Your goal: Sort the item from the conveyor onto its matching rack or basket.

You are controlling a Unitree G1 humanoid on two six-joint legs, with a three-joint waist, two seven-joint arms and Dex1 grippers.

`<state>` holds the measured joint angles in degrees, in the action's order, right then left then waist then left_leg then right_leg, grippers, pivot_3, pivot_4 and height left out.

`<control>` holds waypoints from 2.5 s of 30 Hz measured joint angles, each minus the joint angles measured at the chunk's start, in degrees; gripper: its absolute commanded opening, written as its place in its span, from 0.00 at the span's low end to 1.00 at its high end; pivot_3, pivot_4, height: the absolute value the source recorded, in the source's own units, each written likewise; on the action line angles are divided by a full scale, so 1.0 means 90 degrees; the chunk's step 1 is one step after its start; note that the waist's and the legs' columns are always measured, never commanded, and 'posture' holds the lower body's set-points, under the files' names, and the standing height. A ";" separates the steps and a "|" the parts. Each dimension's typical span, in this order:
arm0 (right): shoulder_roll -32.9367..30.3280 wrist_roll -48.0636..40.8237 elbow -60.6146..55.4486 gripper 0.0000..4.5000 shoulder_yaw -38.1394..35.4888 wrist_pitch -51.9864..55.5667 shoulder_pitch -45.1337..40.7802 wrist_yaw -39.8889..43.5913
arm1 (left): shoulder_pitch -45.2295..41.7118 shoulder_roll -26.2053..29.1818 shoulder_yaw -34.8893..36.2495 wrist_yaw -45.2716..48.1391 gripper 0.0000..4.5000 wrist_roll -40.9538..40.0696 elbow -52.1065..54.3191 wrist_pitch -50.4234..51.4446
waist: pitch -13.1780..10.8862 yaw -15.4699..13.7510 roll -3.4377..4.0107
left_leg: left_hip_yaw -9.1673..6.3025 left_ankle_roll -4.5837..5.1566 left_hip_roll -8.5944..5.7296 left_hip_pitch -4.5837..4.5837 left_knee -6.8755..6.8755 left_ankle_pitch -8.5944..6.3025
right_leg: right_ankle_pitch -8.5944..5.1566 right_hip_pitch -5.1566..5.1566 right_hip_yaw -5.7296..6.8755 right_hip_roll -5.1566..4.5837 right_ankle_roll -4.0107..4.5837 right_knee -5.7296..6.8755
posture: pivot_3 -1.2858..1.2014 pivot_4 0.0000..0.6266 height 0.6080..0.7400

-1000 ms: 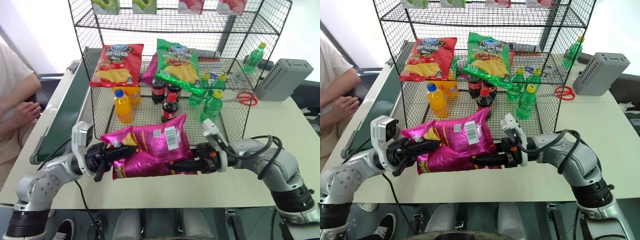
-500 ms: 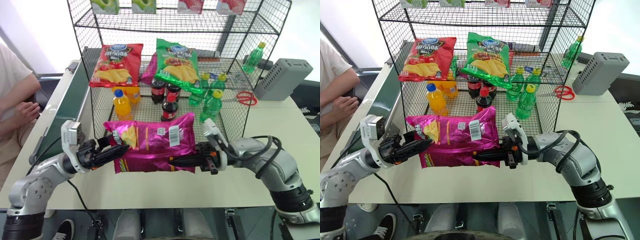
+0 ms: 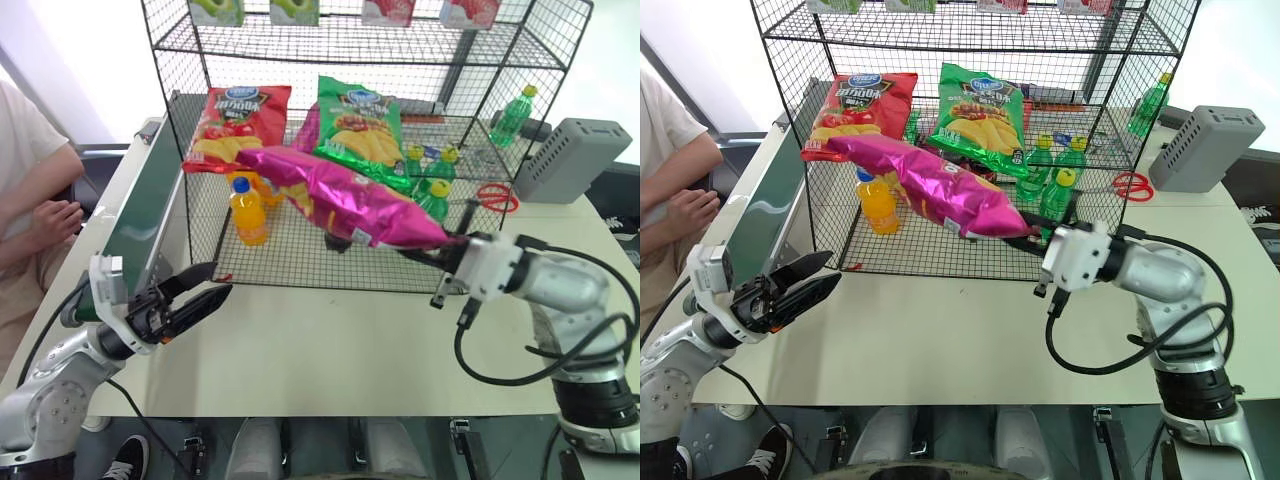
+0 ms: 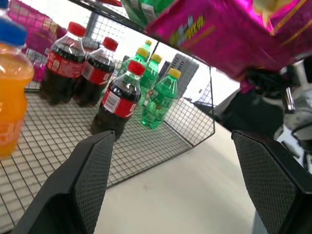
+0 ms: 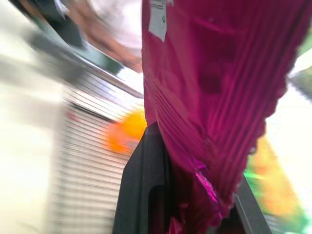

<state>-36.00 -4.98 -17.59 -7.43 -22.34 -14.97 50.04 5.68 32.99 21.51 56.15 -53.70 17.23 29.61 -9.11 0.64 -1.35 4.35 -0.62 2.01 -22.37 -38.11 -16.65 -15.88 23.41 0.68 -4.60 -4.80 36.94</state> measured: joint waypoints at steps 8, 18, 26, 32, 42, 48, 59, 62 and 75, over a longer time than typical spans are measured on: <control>-0.0568 0.2409 0.1649 0.01 -0.1067 -0.0530 -0.0733 -0.2619 | -0.0808 -0.0096 -0.0515 0.0070 0.90 0.0316 -0.0040 -0.0192 | -0.0003 0.0015 0.0001 | 0.0002 -0.0007 0.0000 0.0006 -0.0002 0.0005 | -0.0007 0.0000 -0.0007 0.0005 0.0014 0.0009 | 0.52 0.24 1.00; -0.0624 0.1754 0.1534 0.01 -0.0200 -0.1331 -0.0669 -0.2480 | -0.0824 -0.0075 -0.0550 0.0084 0.90 0.0322 0.0014 -0.0098 | -0.0019 0.0050 0.0022 | 0.0006 -0.0006 0.0021 0.0007 -0.0001 0.0004 | 0.0000 0.0004 -0.0018 0.0019 -0.0014 0.0012 | 0.52 0.24 1.00; -0.0618 0.1394 0.1384 0.01 0.0161 -0.1390 -0.0681 -0.2284 | -0.0618 -0.0075 -0.0526 0.0030 0.90 0.0233 0.0020 -0.0015 | -0.0020 0.0021 0.0020 | 0.0006 -0.0005 0.0017 0.0006 -0.0002 0.0004 | -0.0001 0.0001 -0.0018 0.0012 -0.0013 0.0011 | 0.52 0.24 1.00; -0.0618 0.1331 0.1494 0.01 0.0162 -0.1315 -0.0682 -0.2284 | -0.0532 -0.0075 -0.0517 0.0010 0.90 0.0202 0.0100 -0.0018 | -0.0020 0.0025 0.0021 | 0.0006 -0.0005 0.0017 0.0006 -0.0002 0.0004 | -0.0001 0.0002 -0.0018 0.0012 -0.0013 0.0011 | 0.52 0.24 1.00; -0.0630 0.1329 0.1497 0.01 0.0162 -0.1350 -0.0682 -0.2277 | -0.0585 -0.0075 -0.0513 0.0005 0.90 0.0195 0.0100 -0.0018 | -0.0020 0.0025 0.0021 | 0.0006 -0.0005 0.0017 0.0006 -0.0002 0.0004 | -0.0001 0.0002 -0.0018 0.0013 -0.0013 0.0011 | 0.52 0.24 1.00; -0.0642 0.1326 0.1499 0.01 0.0161 -0.1375 -0.0591 -0.2271 | -0.0585 -0.0075 -0.0513 0.0005 0.90 0.0196 0.0099 -0.0018 | -0.0020 0.0024 0.0021 | 0.0006 -0.0005 0.0017 0.0006 -0.0002 0.0004 | -0.0001 0.0001 -0.0018 0.0013 -0.0013 0.0011 | 0.52 0.24 1.00; -0.0909 0.0351 0.0763 0.01 -0.1324 -0.0961 0.1573 -0.2136 | -0.0537 -0.0072 -0.0449 0.0068 0.90 0.0204 0.0001 -0.0039 | -0.0023 0.0005 0.0020 | 0.0007 0.0001 0.0005 0.0007 -0.0004 0.0000 | -0.0002 -0.0007 -0.0021 0.0001 -0.0015 0.0004 | 0.52 0.24 1.00; -0.0981 0.0128 0.0648 0.01 -0.1916 -0.1012 0.2303 -0.2012 | -0.0633 -0.0092 -0.0522 0.0123 0.90 0.0223 -0.0116 -0.0047 | -0.0024 0.0008 0.0017 | 0.0004 0.0001 0.0007 0.0026 -0.0004 0.0000 | -0.0005 -0.0025 -0.0021 0.0009 -0.0010 0.0005 | 0.52 0.24 1.00; -0.0526 -0.0347 0.0556 0.01 -0.3429 -0.0436 0.3524 -0.2248 | -0.1143 -0.0097 -0.0813 0.0410 0.90 0.0383 -0.0505 -0.0062 | -0.0024 0.0025 0.0018 | 0.0007 0.0001 0.0005 0.0032 -0.0003 0.0000 | -0.0011 -0.0023 -0.0028 0.0014 -0.0008 0.0007 | 0.52 0.24 1.00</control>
<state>-40.74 -8.11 -12.59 -38.29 -26.27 16.75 29.80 -4.61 32.12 14.19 59.84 -50.25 12.69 29.05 -9.33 0.86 -1.19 4.41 -0.61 2.06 -22.08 -38.14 -16.65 -15.98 23.20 0.43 -4.48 -4.87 37.00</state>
